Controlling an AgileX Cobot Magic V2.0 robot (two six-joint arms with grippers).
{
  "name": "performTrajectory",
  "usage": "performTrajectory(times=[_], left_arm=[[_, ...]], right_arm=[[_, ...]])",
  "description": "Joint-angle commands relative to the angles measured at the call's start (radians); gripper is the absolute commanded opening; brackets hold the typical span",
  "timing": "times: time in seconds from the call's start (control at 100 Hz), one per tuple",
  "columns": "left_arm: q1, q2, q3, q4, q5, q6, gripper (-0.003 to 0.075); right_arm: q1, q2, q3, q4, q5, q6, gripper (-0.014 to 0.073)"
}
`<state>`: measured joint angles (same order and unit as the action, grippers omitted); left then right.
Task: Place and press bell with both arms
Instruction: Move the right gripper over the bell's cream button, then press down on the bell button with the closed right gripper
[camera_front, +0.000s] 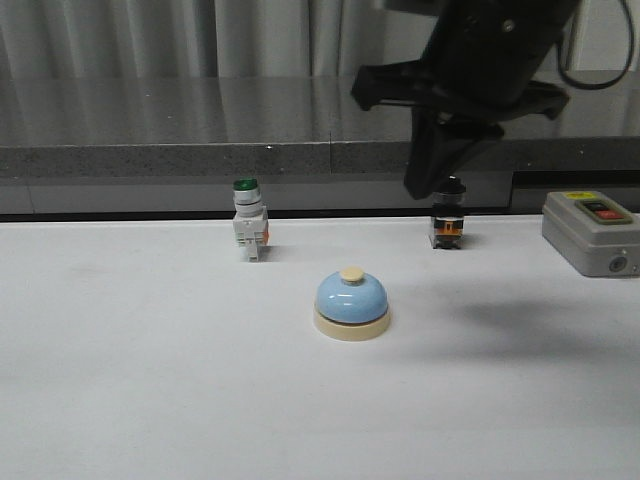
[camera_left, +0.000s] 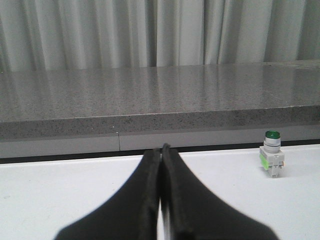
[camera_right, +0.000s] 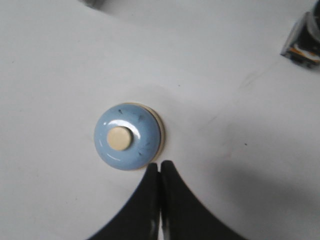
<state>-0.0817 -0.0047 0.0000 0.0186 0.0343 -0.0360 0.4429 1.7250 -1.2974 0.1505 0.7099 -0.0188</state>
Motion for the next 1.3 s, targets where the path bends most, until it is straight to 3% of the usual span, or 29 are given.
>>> performTrajectory(times=[0.0, 0.32, 0.81, 1.29], left_arm=[[0.000, -0.029, 0.043, -0.007, -0.088, -0.010, -0.0020], [0.000, -0.029, 0.043, -0.007, -0.088, -0.010, -0.0020], [0.000, -0.029, 0.043, -0.007, -0.088, -0.010, -0.0020], [0.000, -0.029, 0.043, -0.007, -0.088, -0.010, -0.0020]], right_arm=[[0.021, 0.013, -0.069, 0.012, -0.040, -0.013, -0.0060], [0.076, 0.130, -0.157, 0.012, -0.023, -0.013, -0.0060], [0.083, 0.206, -0.160, 0.012, -0.004, -0.013, -0.0060], [0.079, 0.077, -0.165, -0.030, 0.038, -0.013, -0.0060]])
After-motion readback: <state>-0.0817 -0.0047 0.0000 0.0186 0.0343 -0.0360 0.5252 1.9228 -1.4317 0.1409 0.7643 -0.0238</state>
